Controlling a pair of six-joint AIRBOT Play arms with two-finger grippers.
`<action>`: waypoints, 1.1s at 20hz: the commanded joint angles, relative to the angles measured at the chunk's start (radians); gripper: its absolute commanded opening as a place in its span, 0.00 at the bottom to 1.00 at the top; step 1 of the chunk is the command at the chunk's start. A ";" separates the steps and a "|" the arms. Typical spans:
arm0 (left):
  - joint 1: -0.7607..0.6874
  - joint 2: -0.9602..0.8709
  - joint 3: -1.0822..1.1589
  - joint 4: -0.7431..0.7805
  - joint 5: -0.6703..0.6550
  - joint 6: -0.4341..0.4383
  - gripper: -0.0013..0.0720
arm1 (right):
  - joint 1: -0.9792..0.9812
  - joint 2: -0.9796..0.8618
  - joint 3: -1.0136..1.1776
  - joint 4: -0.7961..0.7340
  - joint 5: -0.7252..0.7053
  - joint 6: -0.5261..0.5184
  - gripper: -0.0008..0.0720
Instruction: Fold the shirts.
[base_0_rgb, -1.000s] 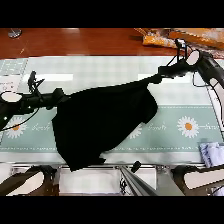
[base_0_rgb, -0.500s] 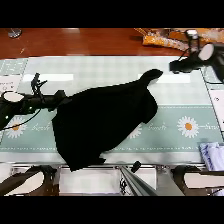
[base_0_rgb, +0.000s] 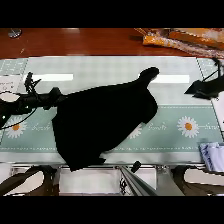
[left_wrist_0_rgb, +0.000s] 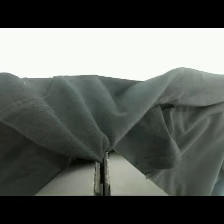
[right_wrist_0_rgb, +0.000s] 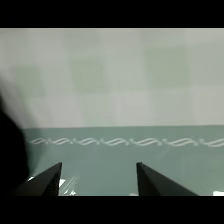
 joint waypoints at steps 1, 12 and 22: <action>0.003 -0.001 0.000 0.001 0.026 0.025 0.05 | -0.043 0.003 -0.179 0.255 0.031 -0.145 0.77; 0.027 -0.001 0.000 0.000 0.064 0.060 0.05 | 0.080 -0.005 -0.270 0.282 -0.034 -0.188 0.84; 0.027 -0.002 0.000 0.001 0.038 0.060 0.05 | 0.288 -0.164 -0.270 0.362 -0.053 -0.236 0.85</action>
